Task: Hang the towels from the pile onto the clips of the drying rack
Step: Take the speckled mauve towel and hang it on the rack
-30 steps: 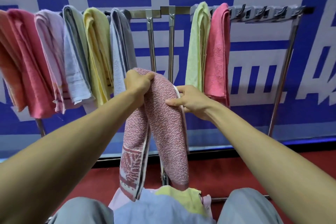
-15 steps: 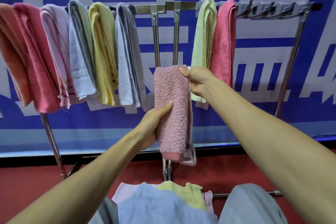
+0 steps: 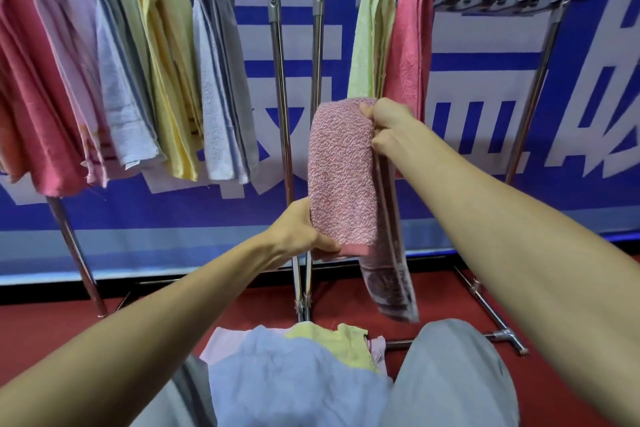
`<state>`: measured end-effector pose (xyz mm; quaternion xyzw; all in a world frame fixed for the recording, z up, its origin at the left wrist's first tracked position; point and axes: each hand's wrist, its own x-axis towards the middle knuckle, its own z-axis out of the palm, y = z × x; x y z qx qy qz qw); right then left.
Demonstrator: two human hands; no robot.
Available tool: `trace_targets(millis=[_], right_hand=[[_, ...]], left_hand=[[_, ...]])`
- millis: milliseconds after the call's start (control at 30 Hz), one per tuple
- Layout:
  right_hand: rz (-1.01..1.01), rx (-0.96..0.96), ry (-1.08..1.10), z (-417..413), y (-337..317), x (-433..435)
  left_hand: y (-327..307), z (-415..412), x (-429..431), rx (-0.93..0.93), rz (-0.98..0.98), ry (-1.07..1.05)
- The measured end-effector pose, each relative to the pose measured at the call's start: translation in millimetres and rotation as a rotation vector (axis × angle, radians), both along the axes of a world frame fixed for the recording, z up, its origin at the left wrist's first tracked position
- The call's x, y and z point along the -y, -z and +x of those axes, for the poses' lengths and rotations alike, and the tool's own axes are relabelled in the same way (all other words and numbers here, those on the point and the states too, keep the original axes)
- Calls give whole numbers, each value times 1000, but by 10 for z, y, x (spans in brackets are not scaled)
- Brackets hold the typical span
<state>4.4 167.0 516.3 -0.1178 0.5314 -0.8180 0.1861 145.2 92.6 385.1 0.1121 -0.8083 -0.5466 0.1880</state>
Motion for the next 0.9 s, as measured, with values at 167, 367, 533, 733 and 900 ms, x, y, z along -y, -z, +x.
trace_targets(millis=[167, 367, 533, 733, 900], right_hand=[[-60, 2, -56, -47, 3, 7], [-108, -13, -287, 54, 18, -70], [-85, -163, -389, 70, 175, -323], [391, -571, -112, -336, 182, -847], [480, -776, -5, -736, -65, -865]], left_hand=[[-308, 91, 253, 153, -16, 209], [-1104, -177, 485, 1, 231, 60], [-1353, -603, 348, 95, 331, -49], [-1471, -837, 152, -19, -3, -66], [-1732, -799, 42, -15, -215, 136]])
